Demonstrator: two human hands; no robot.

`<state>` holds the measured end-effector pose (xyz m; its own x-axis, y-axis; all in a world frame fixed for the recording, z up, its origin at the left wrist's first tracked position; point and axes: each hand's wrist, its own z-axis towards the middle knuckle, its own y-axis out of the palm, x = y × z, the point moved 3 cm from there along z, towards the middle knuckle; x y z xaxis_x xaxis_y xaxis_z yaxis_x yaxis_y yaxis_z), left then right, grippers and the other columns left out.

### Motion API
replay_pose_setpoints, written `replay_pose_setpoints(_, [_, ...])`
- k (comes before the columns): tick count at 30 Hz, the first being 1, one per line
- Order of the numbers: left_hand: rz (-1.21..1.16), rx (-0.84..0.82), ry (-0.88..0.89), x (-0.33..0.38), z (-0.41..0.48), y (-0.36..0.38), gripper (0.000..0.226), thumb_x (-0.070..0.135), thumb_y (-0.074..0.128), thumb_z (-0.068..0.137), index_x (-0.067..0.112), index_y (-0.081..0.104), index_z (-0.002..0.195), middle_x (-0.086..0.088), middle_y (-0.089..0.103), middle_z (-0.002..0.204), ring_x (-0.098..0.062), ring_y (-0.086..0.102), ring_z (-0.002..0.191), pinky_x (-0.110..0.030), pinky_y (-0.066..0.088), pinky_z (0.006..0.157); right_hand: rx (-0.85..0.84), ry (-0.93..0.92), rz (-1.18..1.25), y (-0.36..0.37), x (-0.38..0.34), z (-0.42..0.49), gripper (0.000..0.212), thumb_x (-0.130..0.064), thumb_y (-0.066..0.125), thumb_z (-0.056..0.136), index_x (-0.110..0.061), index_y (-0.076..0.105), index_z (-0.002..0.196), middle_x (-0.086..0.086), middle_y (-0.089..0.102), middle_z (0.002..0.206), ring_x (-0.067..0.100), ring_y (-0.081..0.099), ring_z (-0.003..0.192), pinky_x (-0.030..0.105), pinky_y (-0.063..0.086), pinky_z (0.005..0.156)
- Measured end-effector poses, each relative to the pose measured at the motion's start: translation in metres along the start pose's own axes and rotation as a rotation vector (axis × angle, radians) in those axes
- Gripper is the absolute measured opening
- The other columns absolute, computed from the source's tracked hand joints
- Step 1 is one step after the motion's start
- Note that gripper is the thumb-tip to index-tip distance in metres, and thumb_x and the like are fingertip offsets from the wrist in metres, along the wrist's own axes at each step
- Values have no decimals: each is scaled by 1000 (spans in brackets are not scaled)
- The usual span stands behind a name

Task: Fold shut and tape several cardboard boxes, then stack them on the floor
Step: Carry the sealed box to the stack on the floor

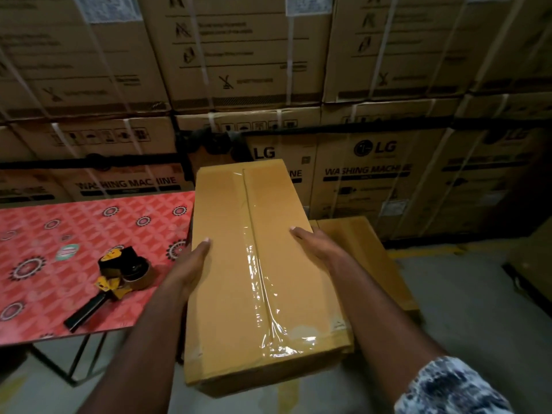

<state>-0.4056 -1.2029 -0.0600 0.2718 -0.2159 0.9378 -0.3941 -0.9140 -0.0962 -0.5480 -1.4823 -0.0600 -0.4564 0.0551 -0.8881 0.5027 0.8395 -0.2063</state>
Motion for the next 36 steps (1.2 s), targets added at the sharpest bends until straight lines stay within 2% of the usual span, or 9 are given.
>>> replay_pose_setpoints(5, [26, -5, -19, -23, 9, 39, 48, 36, 55, 103, 16, 50, 146, -4, 60, 136, -25, 57, 124, -45, 41, 113, 12, 24, 31, -28, 30, 15, 37, -48, 69, 92, -23, 64, 117, -1, 69, 110, 23, 66, 103, 36, 52, 93])
replay_pose_setpoints(8, [15, -13, -49, -34, 23, 61, 50, 38, 54, 103, 19, 48, 148, -4, 59, 134, -26, 56, 124, -41, 41, 109, 22, 45, 71, -40, 42, 30, 50, -50, 74, 87, -17, 69, 124, 1, 74, 111, 24, 70, 103, 39, 55, 96])
replay_pose_setpoints(12, [14, -55, -107, -47, 46, 79, 56, 51, 58, 98, 23, 50, 146, -6, 62, 135, -29, 59, 122, -51, 43, 109, 41, 61, 68, -54, 61, 59, 55, -56, 76, 81, -19, 70, 122, -2, 75, 110, 21, 71, 103, 39, 54, 97])
replay_pose_setpoints(14, [-9, -69, -114, -49, 54, 90, 50, 49, 56, 99, 25, 53, 143, -4, 63, 132, -26, 61, 116, -47, 47, 104, 42, 83, 63, -60, 61, 69, 56, -61, 76, 78, -22, 71, 118, -4, 75, 110, 19, 70, 103, 41, 54, 98])
replay_pose_setpoints(17, [-26, -80, -140, -46, 68, 109, 39, 46, 53, 102, 33, 50, 139, -2, 64, 126, -21, 61, 109, -38, 49, 88, 44, 93, 73, -69, 58, 88, 38, -46, 73, 90, -19, 70, 117, -1, 73, 110, 20, 69, 102, 37, 54, 94])
replay_pose_setpoints(22, [-40, -129, -195, -51, 103, 130, 47, 50, 57, 98, 26, 55, 139, -3, 69, 125, -26, 66, 112, -46, 51, 99, 88, 86, 90, -81, 66, 123, 66, -57, 78, 77, -14, 68, 126, 2, 73, 117, 22, 69, 108, 43, 53, 102])
replay_pose_setpoints(26, [-50, -175, -208, -59, 135, 148, 56, 54, 65, 90, 20, 60, 135, -4, 72, 122, -24, 70, 108, -48, 54, 97, 101, 60, 107, -94, 66, 141, 39, -34, 69, 95, -14, 66, 128, 3, 72, 118, 20, 68, 108, 38, 53, 99])
replay_pose_setpoints(30, [-81, -164, -221, -69, 154, 163, 60, 56, 70, 83, 23, 63, 133, 3, 76, 113, -20, 72, 103, -37, 57, 79, 117, 58, 88, -106, 78, 156, 39, -35, 71, 95, -14, 66, 127, 3, 71, 118, 21, 67, 109, 41, 52, 102])
replay_pose_setpoints(36, [-95, -158, -260, -106, 182, 184, 76, 67, 81, 70, 30, 61, 134, -1, 72, 123, -27, 69, 113, -52, 54, 94, 120, 65, 91, -127, 98, 176, 41, -33, 70, 95, -14, 64, 131, 4, 70, 121, 21, 66, 110, 38, 52, 100])
